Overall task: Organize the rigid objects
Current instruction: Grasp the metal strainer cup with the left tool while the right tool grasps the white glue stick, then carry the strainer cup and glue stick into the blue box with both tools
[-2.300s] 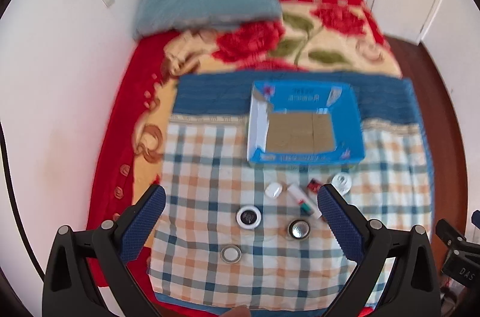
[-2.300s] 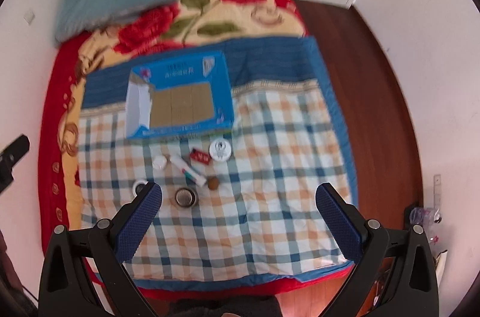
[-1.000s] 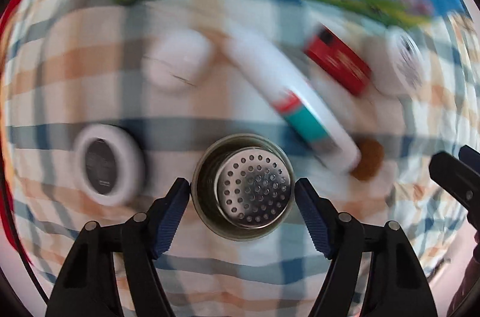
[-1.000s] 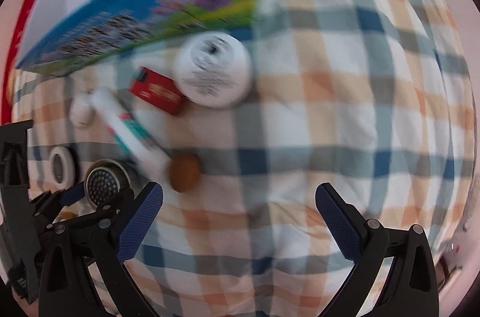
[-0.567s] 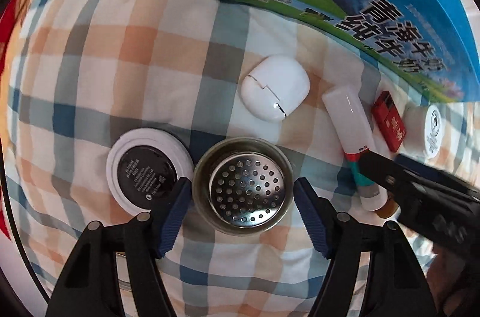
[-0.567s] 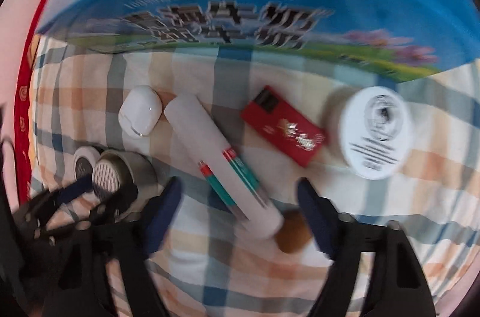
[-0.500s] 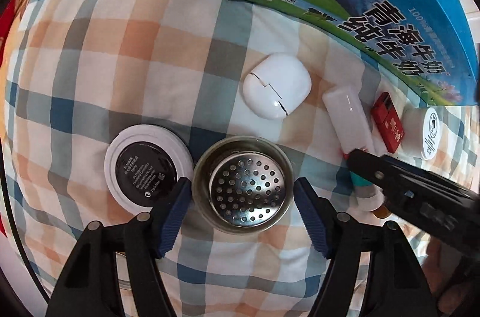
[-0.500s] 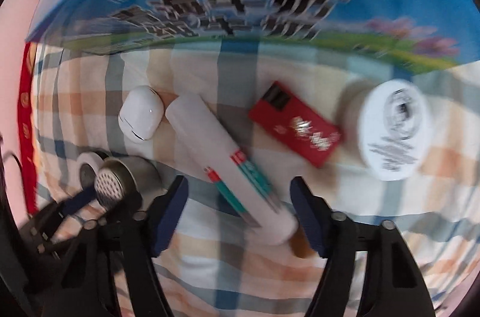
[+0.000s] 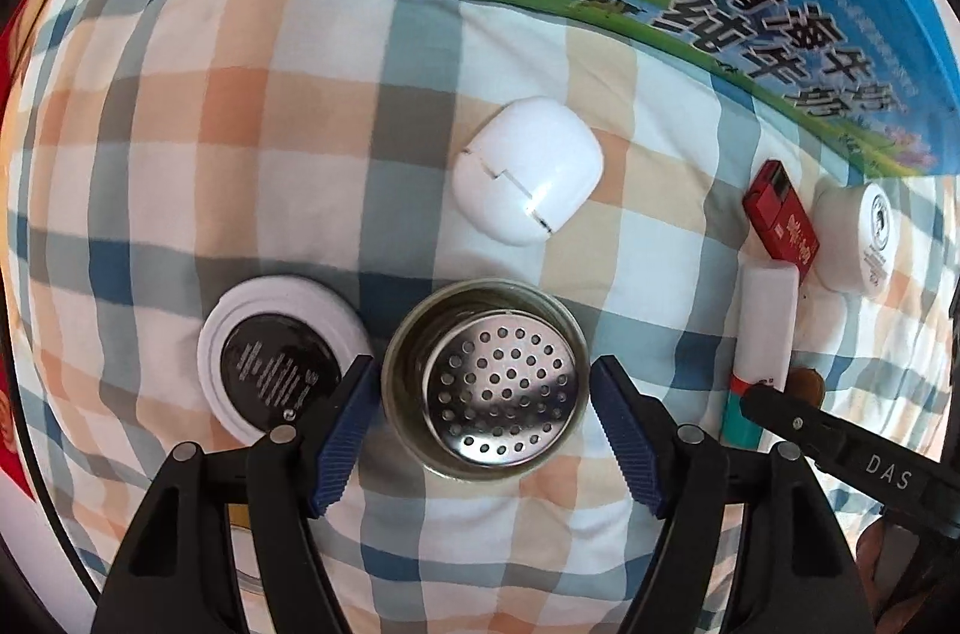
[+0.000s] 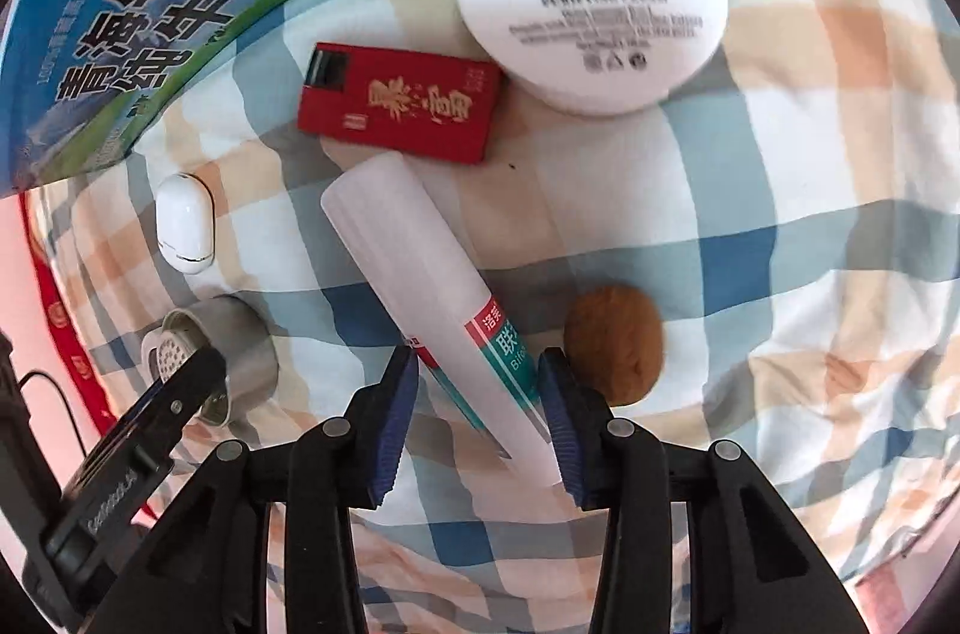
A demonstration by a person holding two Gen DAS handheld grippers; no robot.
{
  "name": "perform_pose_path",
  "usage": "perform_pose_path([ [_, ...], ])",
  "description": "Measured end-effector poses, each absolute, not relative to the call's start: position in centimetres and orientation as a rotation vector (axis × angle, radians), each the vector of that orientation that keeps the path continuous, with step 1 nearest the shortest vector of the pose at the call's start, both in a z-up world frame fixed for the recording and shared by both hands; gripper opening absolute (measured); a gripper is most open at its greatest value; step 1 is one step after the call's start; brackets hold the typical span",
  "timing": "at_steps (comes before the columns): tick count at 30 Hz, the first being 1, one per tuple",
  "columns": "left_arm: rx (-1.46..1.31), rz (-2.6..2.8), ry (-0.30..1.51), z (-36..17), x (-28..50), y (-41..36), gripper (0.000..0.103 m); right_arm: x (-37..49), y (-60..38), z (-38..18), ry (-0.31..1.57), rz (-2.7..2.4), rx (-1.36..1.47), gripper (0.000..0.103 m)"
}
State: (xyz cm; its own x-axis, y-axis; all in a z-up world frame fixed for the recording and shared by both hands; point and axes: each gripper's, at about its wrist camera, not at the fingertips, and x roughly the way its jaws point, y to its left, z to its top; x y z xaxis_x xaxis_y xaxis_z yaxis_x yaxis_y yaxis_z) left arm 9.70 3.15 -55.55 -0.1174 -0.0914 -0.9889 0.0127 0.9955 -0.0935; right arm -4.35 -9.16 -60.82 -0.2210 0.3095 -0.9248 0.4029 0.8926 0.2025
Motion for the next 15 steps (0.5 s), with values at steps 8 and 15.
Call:
perform_pose_path([
  [8, 0.033, -0.106, 1.676, -57.2, 10.0, 2.2, 0.071, -2.0, -9.0, -62.1, 1.812, -0.098, 0.443, 0.048],
  [15, -0.001, -0.140, 1.651, -57.2, 6.3, 1.2, 0.069, -3.0, -8.1, -59.6, 1.762, -0.120, 0.401, 0.036],
])
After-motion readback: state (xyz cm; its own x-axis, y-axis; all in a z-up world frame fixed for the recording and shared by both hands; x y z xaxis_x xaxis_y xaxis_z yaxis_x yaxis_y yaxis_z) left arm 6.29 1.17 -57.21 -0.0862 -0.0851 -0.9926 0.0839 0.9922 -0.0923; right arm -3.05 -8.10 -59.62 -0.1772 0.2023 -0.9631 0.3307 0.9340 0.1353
